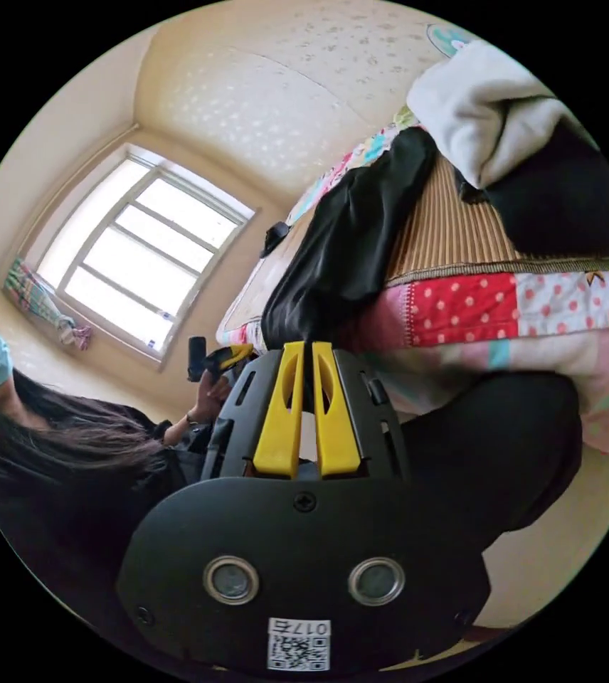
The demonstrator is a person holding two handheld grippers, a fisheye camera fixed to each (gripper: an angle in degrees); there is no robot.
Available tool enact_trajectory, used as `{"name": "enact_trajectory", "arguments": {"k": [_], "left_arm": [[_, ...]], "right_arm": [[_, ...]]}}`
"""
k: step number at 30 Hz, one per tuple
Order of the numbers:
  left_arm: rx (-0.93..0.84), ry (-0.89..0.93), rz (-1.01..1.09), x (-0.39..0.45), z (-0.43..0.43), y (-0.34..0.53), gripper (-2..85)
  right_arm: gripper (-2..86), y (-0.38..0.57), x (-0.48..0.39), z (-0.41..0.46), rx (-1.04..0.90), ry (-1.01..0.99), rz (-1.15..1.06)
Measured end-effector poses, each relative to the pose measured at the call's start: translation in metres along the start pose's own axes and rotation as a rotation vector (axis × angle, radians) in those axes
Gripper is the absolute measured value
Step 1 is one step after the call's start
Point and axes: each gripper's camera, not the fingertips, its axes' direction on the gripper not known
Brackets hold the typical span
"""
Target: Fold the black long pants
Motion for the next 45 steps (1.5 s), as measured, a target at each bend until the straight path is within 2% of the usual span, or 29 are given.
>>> {"name": "enact_trajectory", "arguments": {"k": [2, 4, 8, 12, 14, 16, 18, 22, 27, 29, 31, 34, 36, 40, 42, 45], "left_arm": [[0.018, 0.038, 0.015, 0.008, -0.009, -0.003, 8.0], [0.041, 0.074, 0.055, 0.029, -0.022, -0.014, 9.1], [0.020, 0.091, 0.103, 0.068, -0.026, -0.055, 12.0], [-0.184, 0.169, 0.149, 0.097, 0.014, -0.124, 20.2], [-0.278, 0.100, 0.137, 0.100, 0.035, -0.146, 22.3], [-0.400, -0.067, 0.123, 0.096, 0.062, -0.162, 23.0], [-0.459, -0.165, 0.116, 0.089, 0.076, -0.163, 22.2], [-0.513, -0.229, 0.130, 0.073, 0.090, -0.149, 5.3], [-0.409, -0.009, 0.022, 0.044, 0.057, -0.153, 2.0], [-0.402, 0.022, -0.015, 0.031, 0.047, -0.157, 1.4], [-0.384, 0.081, -0.043, 0.018, 0.037, -0.161, 1.0], [-0.344, 0.145, -0.057, 0.009, 0.027, -0.166, 0.7], [-0.343, 0.162, -0.063, 0.005, 0.024, -0.170, 0.8], [-0.320, 0.179, -0.096, -0.001, 0.009, -0.178, 1.1], [-0.297, 0.189, -0.112, -0.004, 0.000, -0.179, 1.2], [-0.250, 0.230, -0.141, -0.012, -0.014, -0.183, 1.0]], "right_arm": [[2.3, -0.006, -0.020, -0.006, 0.040, -0.093, -0.108], [2.5, -0.024, -0.049, 0.006, -0.014, -0.095, -0.217], [2.6, -0.049, -0.072, 0.049, -0.113, -0.108, -0.278], [2.7, -0.062, -0.060, 0.124, -0.235, -0.246, -0.257], [2.8, -0.065, -0.055, 0.158, -0.288, -0.278, -0.257], [2.8, -0.068, -0.051, 0.191, -0.337, -0.301, -0.259], [2.8, -0.068, -0.047, 0.201, -0.339, -0.310, -0.260], [2.6, -0.067, -0.028, 0.198, -0.344, -0.301, -0.216], [2.1, -0.091, -0.007, 0.184, -0.527, -0.183, -0.258], [2.1, -0.114, 0.015, 0.159, -0.417, -0.053, -0.191], [3.4, -0.158, 0.065, 0.121, -0.167, 0.056, 0.033], [8.1, -0.216, 0.129, 0.105, 0.069, -0.030, 0.198], [9.6, -0.253, 0.160, 0.118, 0.107, 0.034, 0.282], [12.1, -0.327, 0.199, 0.166, 0.172, 0.453, 0.423], [12.1, -0.356, 0.214, 0.193, 0.138, 0.539, 0.439], [6.9, -0.390, 0.228, 0.222, 0.135, 0.601, 0.468]]}}
